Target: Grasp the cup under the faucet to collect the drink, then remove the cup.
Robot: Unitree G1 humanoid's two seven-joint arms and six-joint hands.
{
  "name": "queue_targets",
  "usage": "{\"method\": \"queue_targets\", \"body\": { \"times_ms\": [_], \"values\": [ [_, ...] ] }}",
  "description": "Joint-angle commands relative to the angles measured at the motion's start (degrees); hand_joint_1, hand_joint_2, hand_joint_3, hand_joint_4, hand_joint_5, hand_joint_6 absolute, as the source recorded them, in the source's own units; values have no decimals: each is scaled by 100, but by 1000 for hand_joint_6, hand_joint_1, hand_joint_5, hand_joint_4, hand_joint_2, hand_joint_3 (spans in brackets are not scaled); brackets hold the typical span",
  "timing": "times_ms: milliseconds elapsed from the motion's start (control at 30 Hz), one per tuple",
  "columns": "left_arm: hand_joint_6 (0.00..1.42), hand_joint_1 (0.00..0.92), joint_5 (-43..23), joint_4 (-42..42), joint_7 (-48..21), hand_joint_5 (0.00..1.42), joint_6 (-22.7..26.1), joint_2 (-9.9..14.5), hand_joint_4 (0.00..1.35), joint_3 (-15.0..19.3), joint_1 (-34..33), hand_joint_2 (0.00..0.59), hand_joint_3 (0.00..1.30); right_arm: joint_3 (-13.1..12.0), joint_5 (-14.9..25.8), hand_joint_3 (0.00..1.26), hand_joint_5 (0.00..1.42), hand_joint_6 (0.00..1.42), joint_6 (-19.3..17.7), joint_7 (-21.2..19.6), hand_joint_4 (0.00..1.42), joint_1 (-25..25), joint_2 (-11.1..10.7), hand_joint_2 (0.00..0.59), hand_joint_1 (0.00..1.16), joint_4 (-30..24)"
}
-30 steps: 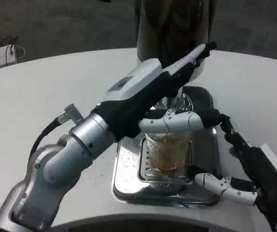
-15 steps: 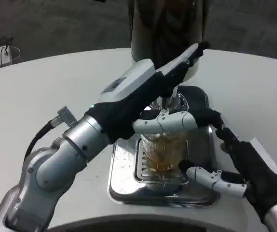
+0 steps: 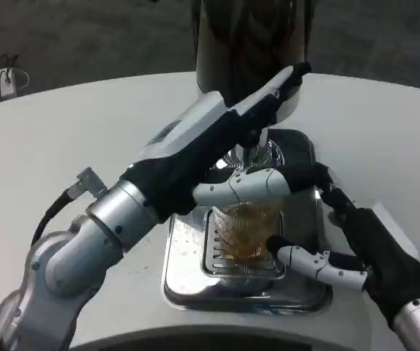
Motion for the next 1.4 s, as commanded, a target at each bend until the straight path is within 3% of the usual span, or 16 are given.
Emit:
{"method": "queue_targets", "body": {
  "times_ms": [33, 367, 567, 967, 1400],
  "values": [
    [140, 0, -121, -117, 105, 44, -290, -47, 0, 142, 248, 38, 36, -9, 96, 0, 0, 16, -32, -59, 0, -20, -51, 238, 748, 61],
    [193, 0, -282, -99, 614, 105, -910, -307, 17, 577, 524, 54, 88, -39, 188, 0, 0, 16, -85, -94, 0, -39, -112, 235, 740, 71],
    [210, 0, -296, -240, 785, 120, -1079, -298, 31, 751, 805, 63, 91, -2, 240, 0, 0, 16, -81, -102, 0, -78, -127, 235, 737, 89],
    [115, 0, 504, -1017, 1024, 20, -737, -47, 0, 1083, 1779, 67, 1, 65, 274, 0, 0, 16, -106, -111, 0, -186, -111, 234, 735, 216],
    [38, 0, 1125, -2418, 853, 0, 310, 140, 0, 1442, 3127, 68, 0, 151, 318, 0, 0, 16, -200, -205, 0, -310, -49, 242, 727, 426]
  ]
}}
